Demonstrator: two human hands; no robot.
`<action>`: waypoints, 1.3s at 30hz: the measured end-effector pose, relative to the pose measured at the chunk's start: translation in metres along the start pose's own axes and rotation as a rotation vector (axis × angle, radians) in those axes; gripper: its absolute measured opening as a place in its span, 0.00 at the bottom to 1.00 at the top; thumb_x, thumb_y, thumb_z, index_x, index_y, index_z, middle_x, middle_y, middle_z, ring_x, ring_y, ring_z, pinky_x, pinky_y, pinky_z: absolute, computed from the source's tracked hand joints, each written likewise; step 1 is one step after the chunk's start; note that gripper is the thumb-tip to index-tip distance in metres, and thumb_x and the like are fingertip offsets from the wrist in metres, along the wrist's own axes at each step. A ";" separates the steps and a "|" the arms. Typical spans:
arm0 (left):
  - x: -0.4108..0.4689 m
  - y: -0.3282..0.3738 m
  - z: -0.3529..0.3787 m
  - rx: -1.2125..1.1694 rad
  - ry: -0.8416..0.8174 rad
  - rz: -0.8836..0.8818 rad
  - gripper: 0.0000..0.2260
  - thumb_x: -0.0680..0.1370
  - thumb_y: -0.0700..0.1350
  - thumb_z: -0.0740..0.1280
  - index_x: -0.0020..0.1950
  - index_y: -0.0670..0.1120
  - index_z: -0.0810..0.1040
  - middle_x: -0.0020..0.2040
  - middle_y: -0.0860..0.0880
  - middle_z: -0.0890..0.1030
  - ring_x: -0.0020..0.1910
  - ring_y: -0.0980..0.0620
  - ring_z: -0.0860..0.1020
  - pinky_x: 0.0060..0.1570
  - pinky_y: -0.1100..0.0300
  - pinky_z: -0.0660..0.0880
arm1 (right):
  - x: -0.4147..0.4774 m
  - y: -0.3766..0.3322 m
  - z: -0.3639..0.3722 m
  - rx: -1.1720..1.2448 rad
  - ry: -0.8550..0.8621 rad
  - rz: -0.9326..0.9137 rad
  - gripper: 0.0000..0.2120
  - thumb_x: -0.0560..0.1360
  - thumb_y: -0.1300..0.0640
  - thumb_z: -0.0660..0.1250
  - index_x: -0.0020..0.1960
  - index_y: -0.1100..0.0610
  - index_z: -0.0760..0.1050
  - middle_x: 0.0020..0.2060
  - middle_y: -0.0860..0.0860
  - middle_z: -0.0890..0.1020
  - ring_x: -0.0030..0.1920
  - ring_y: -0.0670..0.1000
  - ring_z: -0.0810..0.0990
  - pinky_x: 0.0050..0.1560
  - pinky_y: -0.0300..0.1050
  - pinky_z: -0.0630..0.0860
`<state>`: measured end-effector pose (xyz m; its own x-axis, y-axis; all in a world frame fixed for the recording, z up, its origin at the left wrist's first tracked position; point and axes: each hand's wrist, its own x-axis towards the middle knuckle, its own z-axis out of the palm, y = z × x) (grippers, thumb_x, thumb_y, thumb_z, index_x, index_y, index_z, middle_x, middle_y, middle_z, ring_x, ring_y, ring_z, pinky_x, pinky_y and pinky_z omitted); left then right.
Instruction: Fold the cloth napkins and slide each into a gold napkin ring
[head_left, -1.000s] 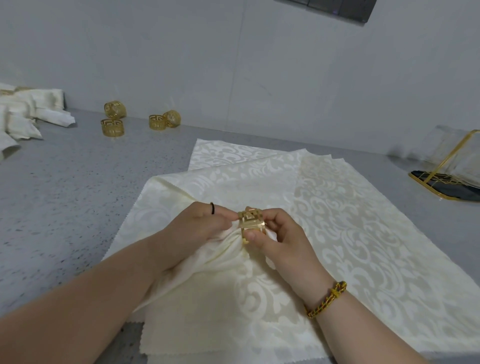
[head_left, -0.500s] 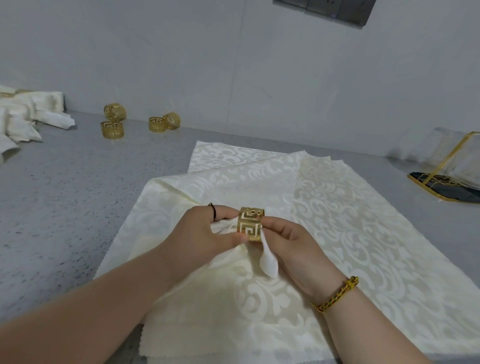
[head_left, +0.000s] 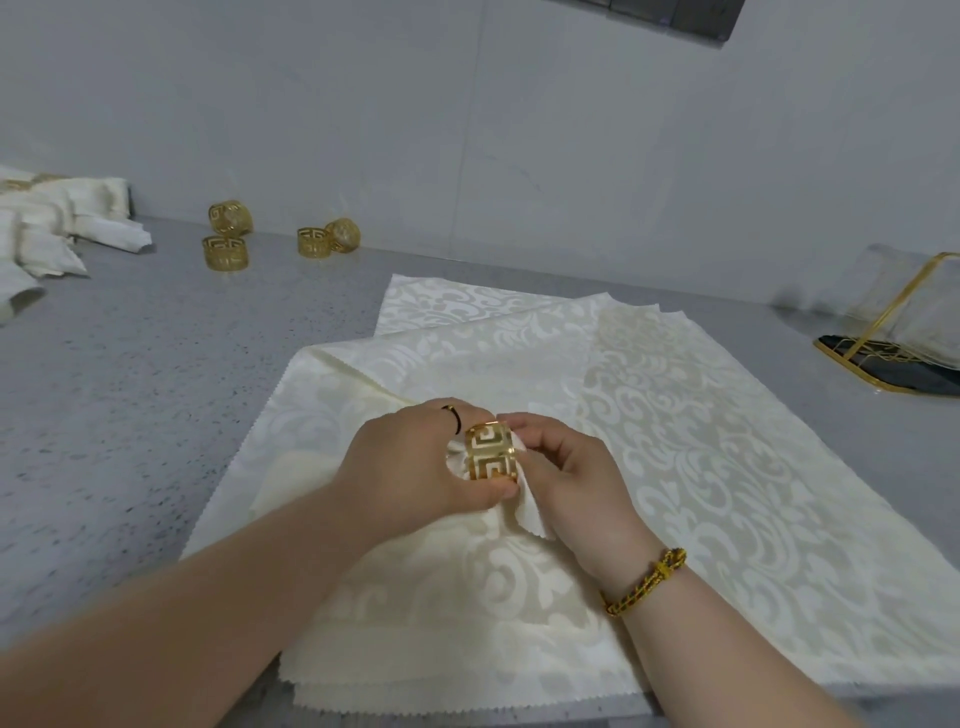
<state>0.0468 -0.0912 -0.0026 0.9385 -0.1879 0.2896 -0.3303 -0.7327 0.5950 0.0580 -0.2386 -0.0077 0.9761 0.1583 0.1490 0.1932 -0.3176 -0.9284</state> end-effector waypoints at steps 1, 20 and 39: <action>-0.001 -0.001 -0.001 -0.022 0.007 -0.028 0.17 0.64 0.62 0.72 0.50 0.61 0.76 0.44 0.67 0.75 0.46 0.64 0.74 0.47 0.70 0.69 | 0.000 0.000 -0.001 0.042 0.011 0.002 0.09 0.73 0.66 0.65 0.41 0.55 0.80 0.48 0.47 0.82 0.50 0.47 0.80 0.54 0.40 0.74; -0.006 -0.014 -0.026 0.137 -0.186 -0.136 0.15 0.58 0.66 0.66 0.37 0.62 0.70 0.40 0.62 0.75 0.41 0.66 0.72 0.39 0.74 0.64 | 0.001 0.000 -0.012 0.251 0.109 0.216 0.07 0.74 0.64 0.64 0.39 0.58 0.77 0.33 0.53 0.79 0.33 0.48 0.76 0.34 0.38 0.73; -0.017 -0.016 -0.028 0.328 -0.111 -0.034 0.32 0.61 0.73 0.60 0.62 0.63 0.69 0.50 0.66 0.71 0.54 0.62 0.71 0.45 0.75 0.62 | 0.008 -0.026 -0.030 -0.294 -0.165 0.289 0.11 0.74 0.47 0.64 0.44 0.55 0.70 0.40 0.50 0.72 0.37 0.46 0.69 0.34 0.35 0.64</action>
<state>0.0331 -0.0579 0.0041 0.9596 -0.2164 0.1796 -0.2656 -0.9075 0.3255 0.0636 -0.2572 0.0283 0.9697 0.1641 -0.1810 -0.0416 -0.6190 -0.7843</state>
